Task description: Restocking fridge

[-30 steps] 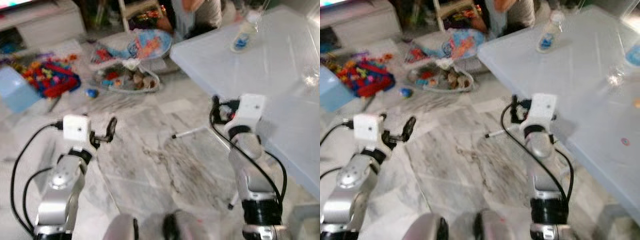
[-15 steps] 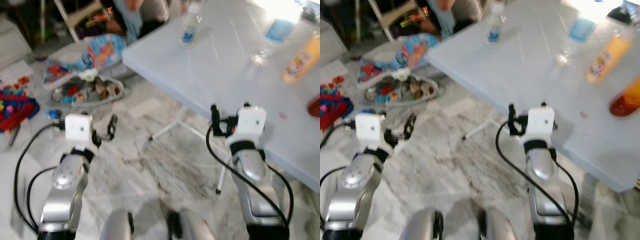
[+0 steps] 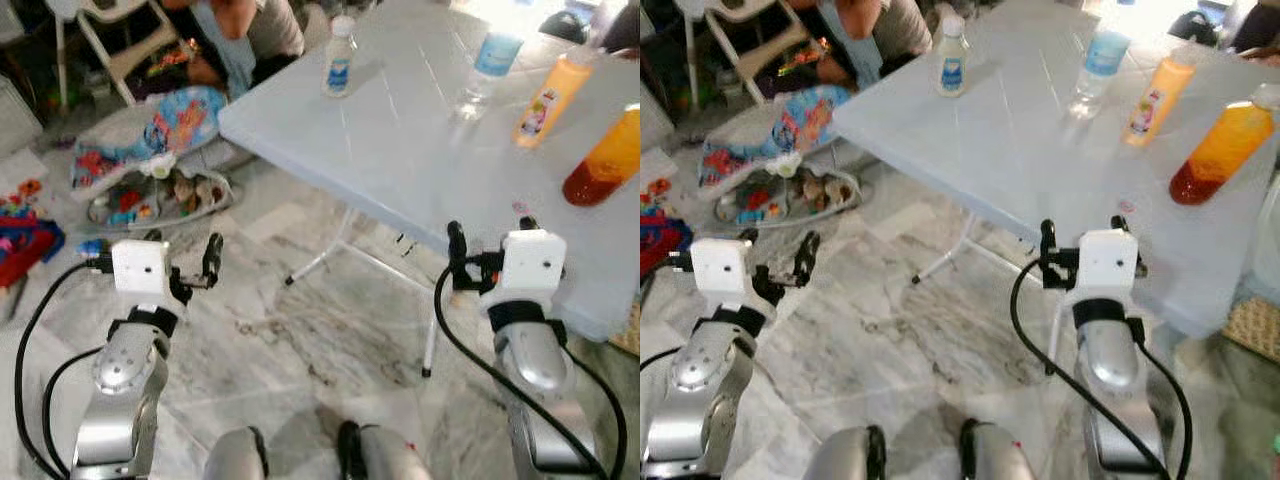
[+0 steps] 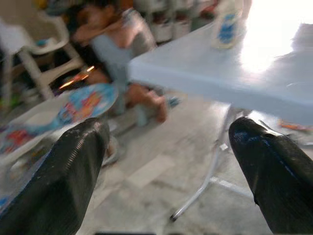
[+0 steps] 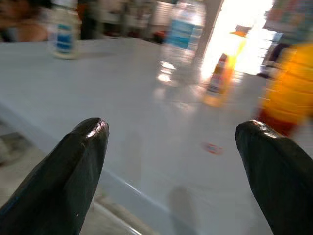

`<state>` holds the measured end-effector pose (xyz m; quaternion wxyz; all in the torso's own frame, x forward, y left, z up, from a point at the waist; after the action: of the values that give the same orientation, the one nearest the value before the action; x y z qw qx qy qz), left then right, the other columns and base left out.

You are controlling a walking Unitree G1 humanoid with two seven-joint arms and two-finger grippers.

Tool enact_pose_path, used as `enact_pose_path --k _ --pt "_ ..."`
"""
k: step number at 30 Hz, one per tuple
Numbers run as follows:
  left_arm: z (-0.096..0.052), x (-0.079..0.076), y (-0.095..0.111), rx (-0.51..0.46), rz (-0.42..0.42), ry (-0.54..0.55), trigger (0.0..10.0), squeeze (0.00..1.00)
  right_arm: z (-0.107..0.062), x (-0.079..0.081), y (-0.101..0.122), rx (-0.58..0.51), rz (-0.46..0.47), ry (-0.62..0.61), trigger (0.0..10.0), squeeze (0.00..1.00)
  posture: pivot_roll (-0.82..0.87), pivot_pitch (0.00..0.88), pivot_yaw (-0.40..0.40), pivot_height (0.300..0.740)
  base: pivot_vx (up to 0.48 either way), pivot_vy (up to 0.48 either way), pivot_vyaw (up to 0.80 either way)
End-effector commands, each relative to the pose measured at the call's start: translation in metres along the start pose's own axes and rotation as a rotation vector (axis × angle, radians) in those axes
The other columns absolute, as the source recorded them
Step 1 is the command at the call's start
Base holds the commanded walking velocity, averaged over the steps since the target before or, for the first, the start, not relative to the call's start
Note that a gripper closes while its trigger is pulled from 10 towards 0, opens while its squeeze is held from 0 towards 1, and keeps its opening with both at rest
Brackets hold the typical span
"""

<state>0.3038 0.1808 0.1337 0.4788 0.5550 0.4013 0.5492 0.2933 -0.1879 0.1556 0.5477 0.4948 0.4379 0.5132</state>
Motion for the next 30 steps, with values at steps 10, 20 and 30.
enact_pose_path --k 10,20,30 --pt "0.005 -0.015 0.006 -0.031 -0.023 -0.073 10.0 0.00 0.007 -0.006 0.010 -0.040 -0.043 -0.033 10.0 0.00 0.01 0.131 0.004 0.740 0.263 0.000 -0.77" --pt "0.006 -0.021 0.006 -0.033 -0.033 -0.088 10.0 0.00 0.025 -0.001 0.023 -0.086 -0.046 -0.003 10.0 0.00 0.01 0.138 0.000 0.740 0.294 0.000 -0.20" --pt "0.013 -0.018 0.009 -0.047 -0.025 -0.088 10.0 0.00 0.044 0.003 0.026 -0.083 -0.020 0.016 10.0 0.00 0.01 0.134 -0.004 0.740 0.329 0.000 0.00"
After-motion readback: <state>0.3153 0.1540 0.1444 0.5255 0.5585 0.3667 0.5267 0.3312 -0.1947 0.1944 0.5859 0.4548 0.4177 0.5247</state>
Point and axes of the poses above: a point about 5 cm out from each wrist's last joint towards the gripper, its own z axis pointing out of the wrist towards the gripper, its own y axis along the axis of the wrist's last joint, x = y × z, the point moved 5 cm from there along z, pointing out of the wrist towards the gripper, and after that the axes turned 12 degrees about z, right-handed, at the moved point
